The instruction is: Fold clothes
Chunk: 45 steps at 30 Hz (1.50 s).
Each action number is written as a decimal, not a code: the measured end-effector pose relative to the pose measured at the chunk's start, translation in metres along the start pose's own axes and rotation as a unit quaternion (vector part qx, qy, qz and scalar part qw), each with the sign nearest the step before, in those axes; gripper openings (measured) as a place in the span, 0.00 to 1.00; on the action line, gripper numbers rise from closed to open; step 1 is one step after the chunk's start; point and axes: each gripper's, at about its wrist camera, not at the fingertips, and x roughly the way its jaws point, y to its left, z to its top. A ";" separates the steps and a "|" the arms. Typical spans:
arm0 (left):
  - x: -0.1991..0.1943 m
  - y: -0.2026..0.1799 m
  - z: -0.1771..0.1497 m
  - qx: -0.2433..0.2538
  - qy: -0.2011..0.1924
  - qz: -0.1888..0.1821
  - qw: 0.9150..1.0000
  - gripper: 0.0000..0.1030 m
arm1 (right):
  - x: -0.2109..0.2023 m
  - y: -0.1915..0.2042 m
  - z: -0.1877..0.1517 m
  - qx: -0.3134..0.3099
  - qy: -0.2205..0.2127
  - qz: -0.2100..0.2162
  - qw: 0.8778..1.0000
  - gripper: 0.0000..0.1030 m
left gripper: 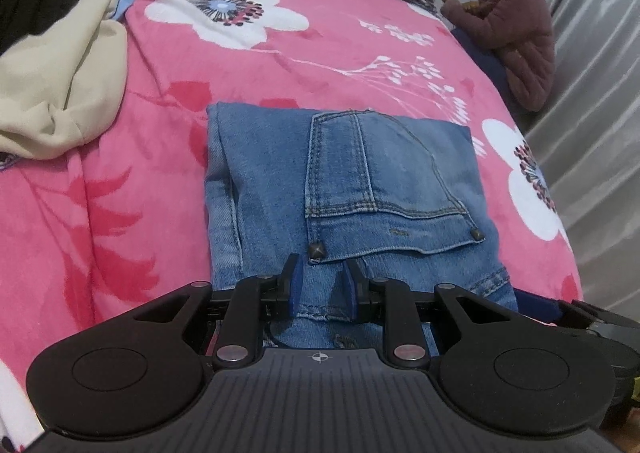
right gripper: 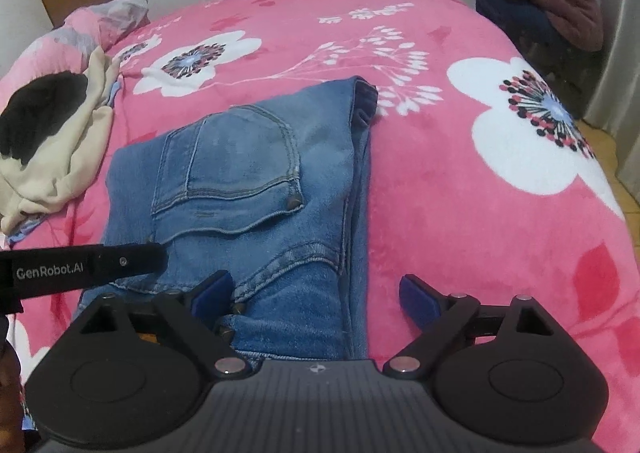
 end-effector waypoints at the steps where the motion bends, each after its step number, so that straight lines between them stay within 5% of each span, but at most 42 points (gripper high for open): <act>1: 0.000 -0.001 0.000 0.002 -0.003 0.000 1.000 0.22 | -0.001 0.001 0.000 -0.004 -0.004 -0.003 1.000 0.89; 3: -0.002 0.000 0.000 0.002 -0.011 0.004 1.000 0.22 | -0.002 0.004 -0.001 -0.013 -0.012 -0.008 1.000 0.89; 7: -0.026 -0.004 -0.006 0.002 -0.116 0.066 0.991 0.17 | -0.004 0.009 -0.003 -0.030 -0.029 -0.019 0.999 0.89; 9: -0.035 -0.013 -0.010 0.028 -0.164 0.059 0.984 0.17 | -0.006 0.012 -0.004 -0.038 -0.037 -0.023 0.998 0.89; 15: -0.013 -0.050 -0.014 0.128 -0.213 0.057 0.967 0.22 | -0.005 0.008 -0.004 -0.030 -0.044 -0.014 0.998 0.89; 17: 0.003 -0.057 -0.017 0.141 -0.203 0.070 0.966 0.23 | -0.002 0.005 -0.004 -0.019 -0.044 -0.009 0.999 0.91; 19: 0.024 -0.050 -0.012 0.113 -0.143 0.052 0.982 0.26 | 0.001 0.003 -0.004 -0.013 -0.041 -0.009 0.999 0.95; 22: 0.026 -0.033 -0.010 0.063 -0.135 0.020 0.989 0.26 | 0.002 0.004 -0.004 -0.011 -0.041 -0.009 0.999 0.95; 24: 0.024 -0.039 -0.013 0.075 -0.137 0.032 0.987 0.26 | -0.003 0.006 -0.005 -0.016 -0.056 -0.015 0.998 0.90; 28: 0.016 -0.029 -0.015 0.028 -0.133 0.019 0.991 0.25 | -0.045 0.030 -0.019 -0.081 -0.156 -0.114 0.978 0.78; 35: -0.006 -0.015 -0.018 -0.031 -0.151 0.033 0.988 0.23 | -0.097 0.004 -0.026 -0.001 -0.209 -0.047 0.977 0.77; 43: -0.012 0.002 -0.014 -0.077 -0.185 0.036 0.979 0.24 | -0.073 -0.003 -0.002 0.027 -0.193 -0.026 0.981 0.77; 45: -0.007 0.006 -0.011 -0.082 -0.178 0.022 0.980 0.11 | -0.058 0.002 0.010 0.023 -0.184 -0.021 0.982 0.77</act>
